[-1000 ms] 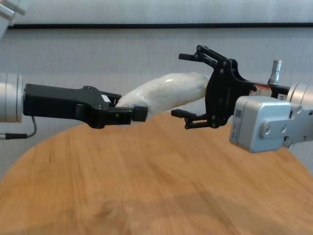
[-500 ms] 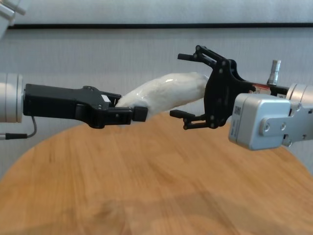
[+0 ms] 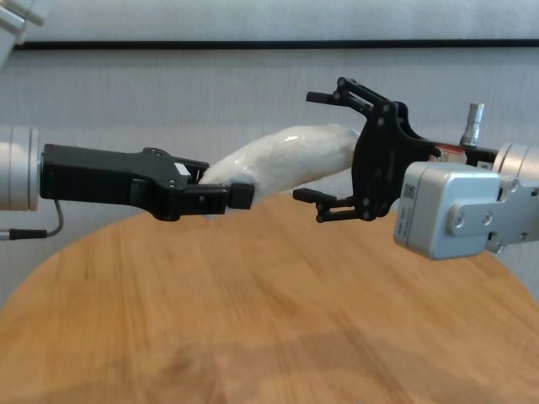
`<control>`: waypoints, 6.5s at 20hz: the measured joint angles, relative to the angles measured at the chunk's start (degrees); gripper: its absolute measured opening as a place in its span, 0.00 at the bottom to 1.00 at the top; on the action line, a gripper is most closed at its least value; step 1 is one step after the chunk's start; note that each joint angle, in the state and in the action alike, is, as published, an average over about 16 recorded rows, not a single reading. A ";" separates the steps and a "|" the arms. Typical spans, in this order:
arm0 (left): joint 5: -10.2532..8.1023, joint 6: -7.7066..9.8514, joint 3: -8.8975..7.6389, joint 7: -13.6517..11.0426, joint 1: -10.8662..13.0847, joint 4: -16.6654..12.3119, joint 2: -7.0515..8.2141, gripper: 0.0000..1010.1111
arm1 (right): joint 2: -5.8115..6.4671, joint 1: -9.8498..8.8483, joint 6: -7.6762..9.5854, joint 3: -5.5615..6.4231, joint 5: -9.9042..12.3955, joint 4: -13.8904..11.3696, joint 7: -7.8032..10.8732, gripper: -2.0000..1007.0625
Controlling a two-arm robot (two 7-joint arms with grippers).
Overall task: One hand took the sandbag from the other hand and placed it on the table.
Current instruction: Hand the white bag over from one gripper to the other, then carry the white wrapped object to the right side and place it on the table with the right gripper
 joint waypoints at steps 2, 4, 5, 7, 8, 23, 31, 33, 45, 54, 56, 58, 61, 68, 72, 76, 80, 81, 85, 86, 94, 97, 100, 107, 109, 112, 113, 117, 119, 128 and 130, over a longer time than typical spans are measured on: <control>0.00 0.00 0.00 0.00 0.00 0.00 0.00 0.34 | 0.00 0.00 0.00 0.00 -0.06 0.01 -0.05 0.97; 0.00 0.00 0.00 0.00 0.00 0.00 0.00 0.34 | 0.01 0.00 -0.01 0.00 -0.12 0.02 -0.09 0.95; 0.00 0.00 0.00 0.00 0.00 0.00 0.00 0.34 | 0.01 0.01 -0.01 -0.01 -0.15 0.03 -0.10 0.94; 0.00 0.00 0.00 0.00 0.00 0.00 0.00 0.34 | 0.02 0.01 -0.01 -0.01 -0.19 0.04 -0.13 0.90; 0.00 0.00 0.00 0.00 0.00 0.00 0.00 0.34 | 0.02 0.01 -0.01 -0.01 -0.21 0.05 -0.14 0.88; -0.01 0.00 0.00 0.00 0.00 0.01 0.00 0.34 | 0.04 0.04 -0.02 -0.02 -0.38 0.11 -0.24 0.56; -0.01 0.00 0.00 0.00 0.00 0.00 0.00 0.34 | 0.04 0.04 -0.02 -0.02 -0.40 0.11 -0.26 0.54; -0.01 0.00 0.00 0.00 0.00 0.00 0.00 0.34 | 0.04 0.04 -0.02 -0.02 -0.40 0.11 -0.26 0.54; -0.01 -0.01 0.00 0.00 0.00 0.00 0.00 0.34 | 0.04 0.04 -0.02 -0.02 -0.40 0.11 -0.26 0.54; -0.01 -0.01 0.00 0.00 0.00 0.00 0.00 0.34 | 0.04 0.04 -0.02 -0.02 -0.40 0.12 -0.26 0.54; -0.01 -0.01 0.00 0.00 0.00 0.00 0.00 0.34 | 0.04 0.04 -0.02 -0.02 -0.40 0.12 -0.26 0.54; -0.01 -0.01 0.00 0.00 0.00 0.00 0.00 0.34 | 0.04 0.04 -0.02 -0.02 -0.40 0.12 -0.26 0.54; -0.01 -0.01 0.00 0.00 0.00 0.00 0.00 0.34 | 0.04 0.04 -0.02 -0.02 -0.40 0.12 -0.26 0.54; -0.01 -0.01 0.00 0.00 0.00 0.00 0.00 0.34 | 0.04 0.04 -0.02 -0.02 -0.40 0.12 -0.26 0.54; -0.01 -0.01 0.00 0.00 0.00 0.00 0.00 0.37 | 0.04 0.04 -0.02 -0.02 -0.40 0.12 -0.26 0.54; -0.01 0.00 0.00 -0.01 0.00 0.00 0.00 0.43 | 0.04 0.04 -0.02 -0.02 -0.40 0.11 -0.26 0.54; -0.01 0.00 0.00 -0.01 0.00 0.00 0.00 0.53 | 0.04 0.04 -0.02 -0.02 -0.40 0.11 -0.26 0.54; -0.01 0.00 0.00 -0.01 0.00 0.00 0.00 0.56 | 0.04 0.04 -0.02 -0.02 -0.40 0.11 -0.26 0.54; -0.01 0.00 0.00 -0.01 0.00 0.00 0.00 0.69 | 0.04 0.04 -0.02 -0.02 -0.39 0.11 -0.26 0.54; -0.01 0.00 0.00 -0.01 0.00 0.00 0.00 0.73 | 0.04 0.04 -0.02 -0.02 -0.39 0.11 -0.26 0.54; -0.01 0.00 0.00 0.00 0.00 0.00 0.00 0.93 | 0.04 0.04 -0.02 -0.02 -0.39 0.11 -0.26 0.54; -0.02 -0.02 -0.01 0.21 0.07 -0.14 0.05 0.97 | 0.04 0.04 -0.02 -0.02 -0.39 0.11 -0.26 0.54; -0.07 -0.05 -0.05 0.63 0.29 -0.53 0.21 0.99 | 0.04 0.04 -0.02 -0.02 -0.39 0.11 -0.25 0.54; -0.26 -0.31 -0.27 2.48 1.32 -2.46 1.06 0.99 | 0.04 0.04 -0.02 -0.02 -0.39 0.11 -0.25 0.54; -0.35 -0.54 -0.33 3.06 1.70 -3.22 1.42 0.99 | 0.04 0.04 -0.02 -0.02 -0.39 0.11 -0.25 0.54; -0.63 -1.14 -0.53 3.87 2.42 -4.48 2.04 0.99 | 0.04 0.04 -0.02 -0.02 -0.39 0.11 -0.25 0.54; -0.76 -1.42 -0.62 4.05 2.68 -4.89 2.26 0.99 | 0.04 0.04 -0.02 -0.02 -0.39 0.11 -0.25 0.54; -1.54 -2.95 -1.18 4.51 3.92 -6.85 3.40 0.99 | 0.04 0.04 -0.02 -0.02 -0.39 0.11 -0.25 0.54; -2.03 -3.85 -1.55 4.61 4.66 -8.01 4.10 0.99 | 0.04 0.04 -0.02 -0.02 -0.39 0.11 -0.25 0.54; -4.16 -6.79 -5.80 11.69 12.00 -16.87 8.71 0.99 | 0.04 0.05 -0.02 -0.03 -0.39 0.11 -0.25 0.54; -4.00 -6.13 -7.14 15.22 14.33 -19.55 9.76 0.99 | 0.04 0.05 -0.02 -0.03 -0.39 0.11 -0.25 0.54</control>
